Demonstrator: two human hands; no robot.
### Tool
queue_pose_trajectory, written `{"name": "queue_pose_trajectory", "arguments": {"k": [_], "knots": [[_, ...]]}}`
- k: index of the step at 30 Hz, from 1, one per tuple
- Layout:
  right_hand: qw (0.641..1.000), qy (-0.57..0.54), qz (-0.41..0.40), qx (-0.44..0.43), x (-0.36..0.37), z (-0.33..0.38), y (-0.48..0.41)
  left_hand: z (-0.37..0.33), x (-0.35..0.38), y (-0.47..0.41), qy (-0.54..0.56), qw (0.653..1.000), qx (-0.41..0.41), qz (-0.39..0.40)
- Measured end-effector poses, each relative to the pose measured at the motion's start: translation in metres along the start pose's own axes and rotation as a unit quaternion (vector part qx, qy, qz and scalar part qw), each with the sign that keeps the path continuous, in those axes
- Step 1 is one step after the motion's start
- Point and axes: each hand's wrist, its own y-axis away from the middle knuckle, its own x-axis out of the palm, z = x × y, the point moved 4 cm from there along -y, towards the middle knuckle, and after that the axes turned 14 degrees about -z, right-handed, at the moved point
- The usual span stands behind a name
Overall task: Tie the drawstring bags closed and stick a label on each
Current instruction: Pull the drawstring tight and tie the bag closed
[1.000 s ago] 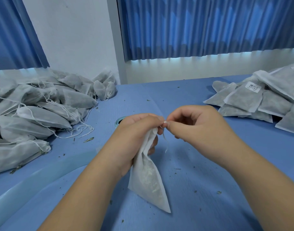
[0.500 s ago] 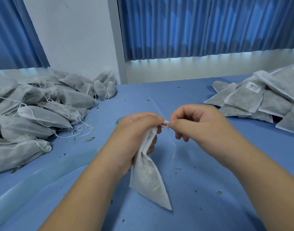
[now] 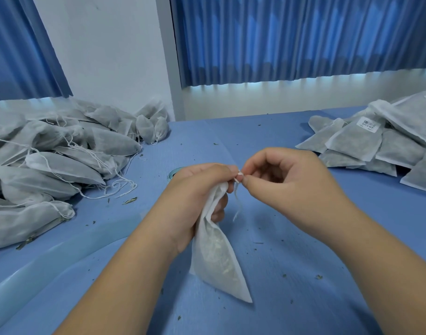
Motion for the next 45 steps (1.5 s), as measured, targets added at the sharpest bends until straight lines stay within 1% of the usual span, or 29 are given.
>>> {"name": "queue_pose_trajectory", "arguments": {"k": [5, 11, 13, 15, 20, 23, 25, 28, 30, 33, 34, 35, 37, 39, 42, 43, 45], "knots": [[0.999, 0.012, 0.015, -0.029, -0.001, 0.0, 0.002, 0.001, -0.004, -0.003, -0.016, 1.0, 0.002, -0.022], [0.996, 0.07, 0.018, -0.06, 0.0, -0.002, 0.001, 0.005, -0.006, -0.005, -0.104, 0.993, 0.031, -0.046], [0.992, 0.101, 0.012, -0.079, 0.0, -0.001, 0.001, 0.005, -0.006, -0.006, -0.122, 0.991, 0.041, -0.047], [0.992, 0.102, 0.007, -0.073, -0.001, -0.002, 0.001, 0.005, -0.005, -0.006, -0.129, 0.99, 0.046, -0.042], [0.999, 0.026, -0.008, 0.019, -0.008, -0.008, -0.005, 0.005, -0.008, -0.007, -0.118, 0.991, 0.043, -0.04], [0.995, -0.068, -0.03, 0.065, -0.017, -0.008, -0.01, 0.007, -0.014, -0.011, -0.112, 0.992, 0.029, -0.058], [0.986, -0.139, -0.025, 0.088, -0.016, -0.008, -0.01, 0.009, -0.012, -0.011, -0.114, 0.992, 0.018, -0.045], [0.964, -0.233, -0.006, 0.13, -0.006, -0.009, -0.005, 0.013, -0.007, -0.008, -0.12, 0.993, 0.004, -0.017], [0.942, -0.291, 0.008, 0.168, 0.0, -0.009, -0.002, 0.013, -0.005, -0.007, -0.119, 0.993, 0.003, -0.013], [0.888, -0.37, 0.046, 0.267, 0.005, -0.012, 0.001, 0.012, -0.008, -0.01, -0.138, 0.988, 0.026, -0.056], [0.873, -0.37, 0.069, 0.309, 0.005, -0.014, 0.002, 0.011, -0.009, -0.011, -0.16, 0.983, 0.044, -0.08], [0.865, -0.351, 0.095, 0.345, 0.005, -0.016, 0.003, 0.01, -0.011, -0.013, -0.184, 0.975, 0.065, -0.105], [0.863, -0.306, 0.134, 0.378, 0.004, -0.02, 0.003, 0.009, -0.015, -0.016, -0.22, 0.96, 0.101, -0.141], [0.863, -0.307, 0.151, 0.372, 0.003, -0.02, 0.003, 0.011, -0.017, -0.017, -0.229, 0.956, 0.111, -0.148], [0.855, -0.344, 0.182, 0.343, 0.004, -0.016, 0.003, 0.012, -0.018, -0.018, -0.235, 0.954, 0.111, -0.152], [0.856, -0.338, 0.192, 0.341, 0.004, -0.015, 0.003, 0.011, -0.02, -0.019, -0.238, 0.951, 0.118, -0.161], [0.865, -0.29, 0.2, 0.358, 0.003, -0.017, 0.003, 0.01, -0.024, -0.021, -0.238, 0.945, 0.132, -0.18]]}}
